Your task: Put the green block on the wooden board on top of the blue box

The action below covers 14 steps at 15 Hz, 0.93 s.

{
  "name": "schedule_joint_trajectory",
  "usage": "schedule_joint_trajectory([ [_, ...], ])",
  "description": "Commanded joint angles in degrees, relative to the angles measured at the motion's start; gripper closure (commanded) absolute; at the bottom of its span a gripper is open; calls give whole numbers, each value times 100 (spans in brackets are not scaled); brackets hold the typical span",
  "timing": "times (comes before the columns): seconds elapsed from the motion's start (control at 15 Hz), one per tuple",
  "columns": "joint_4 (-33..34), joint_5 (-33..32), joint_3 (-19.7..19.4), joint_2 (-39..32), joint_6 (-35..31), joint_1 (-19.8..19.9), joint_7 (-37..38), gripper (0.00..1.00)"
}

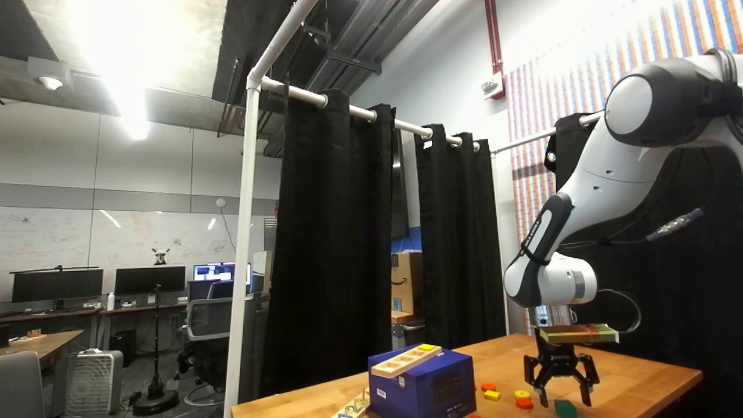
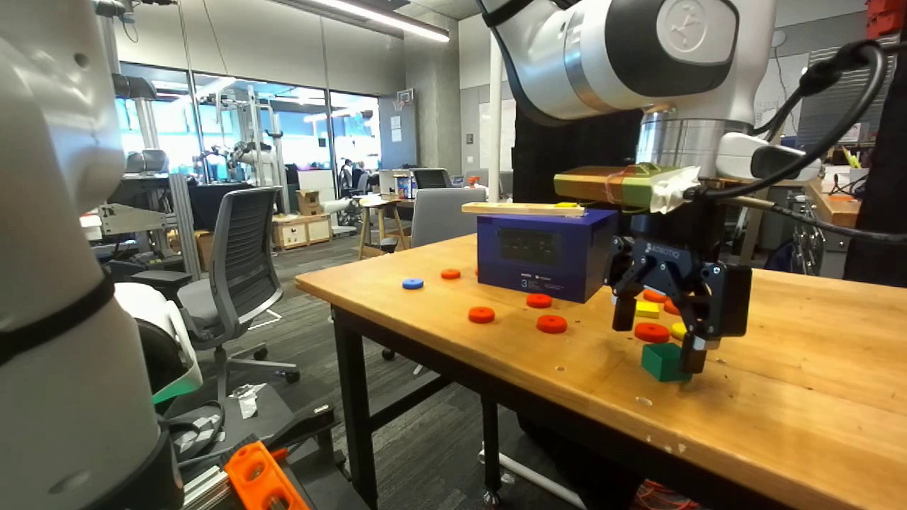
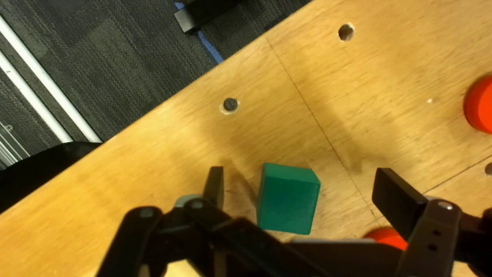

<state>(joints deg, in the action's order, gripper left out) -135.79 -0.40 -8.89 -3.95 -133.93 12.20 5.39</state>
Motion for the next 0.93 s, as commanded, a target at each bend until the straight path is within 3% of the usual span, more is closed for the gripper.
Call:
schedule_joint_trajectory([
  [0.0, 345, 138, -95, -227, 130, -21, -164, 0],
  [0.33, 445, 156, -134, -341, 106, 2, -206, 0],
  [0.4, 458, 167, -137, -362, 111, 7, -224, 8],
  [0.47, 455, 188, -138, -371, 98, 12, -271, 26],
  [0.87, 462, 303, -130, -422, 120, 22, -403, 72],
])
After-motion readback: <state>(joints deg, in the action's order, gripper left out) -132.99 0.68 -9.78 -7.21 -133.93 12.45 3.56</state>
